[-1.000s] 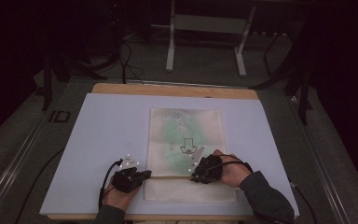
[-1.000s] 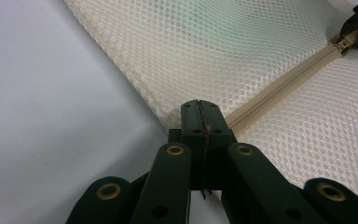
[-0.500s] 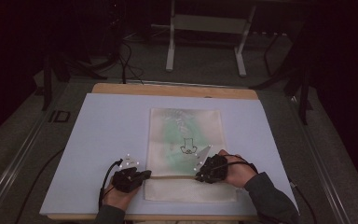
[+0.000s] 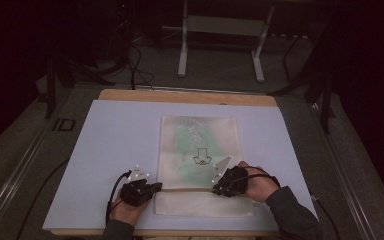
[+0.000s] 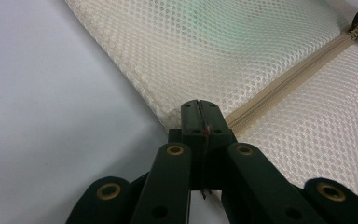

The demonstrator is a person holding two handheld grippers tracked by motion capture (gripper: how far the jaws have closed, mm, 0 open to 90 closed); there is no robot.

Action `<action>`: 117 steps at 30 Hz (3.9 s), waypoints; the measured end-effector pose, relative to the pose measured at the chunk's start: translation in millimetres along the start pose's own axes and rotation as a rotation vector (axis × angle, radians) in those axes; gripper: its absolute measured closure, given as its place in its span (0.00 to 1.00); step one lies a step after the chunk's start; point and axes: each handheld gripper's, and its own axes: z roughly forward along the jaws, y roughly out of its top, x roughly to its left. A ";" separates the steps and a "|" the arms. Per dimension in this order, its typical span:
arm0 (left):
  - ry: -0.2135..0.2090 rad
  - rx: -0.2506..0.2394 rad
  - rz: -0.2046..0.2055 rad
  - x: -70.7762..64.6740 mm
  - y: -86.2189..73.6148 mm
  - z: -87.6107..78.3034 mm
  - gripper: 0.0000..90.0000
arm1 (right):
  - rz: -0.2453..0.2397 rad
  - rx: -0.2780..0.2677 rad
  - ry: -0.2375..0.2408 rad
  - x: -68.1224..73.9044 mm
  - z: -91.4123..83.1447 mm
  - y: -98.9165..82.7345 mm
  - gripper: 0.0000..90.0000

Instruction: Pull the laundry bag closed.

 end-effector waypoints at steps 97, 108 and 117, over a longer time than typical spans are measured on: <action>0.002 -0.008 0.016 -1.2 -0.6 -0.4 0.98 | 0.223 -0.008 -0.049 -5.6 -35.0 -110.1 0.83; -0.003 -0.014 0.020 -1.9 -0.5 -1.6 0.96 | 0.294 -0.103 -0.083 -2.5 -39.8 -129.1 0.79; -0.001 -0.014 0.025 -1.9 -0.2 -1.9 0.96 | 0.355 -0.191 -0.132 1.1 -41.7 -141.4 0.76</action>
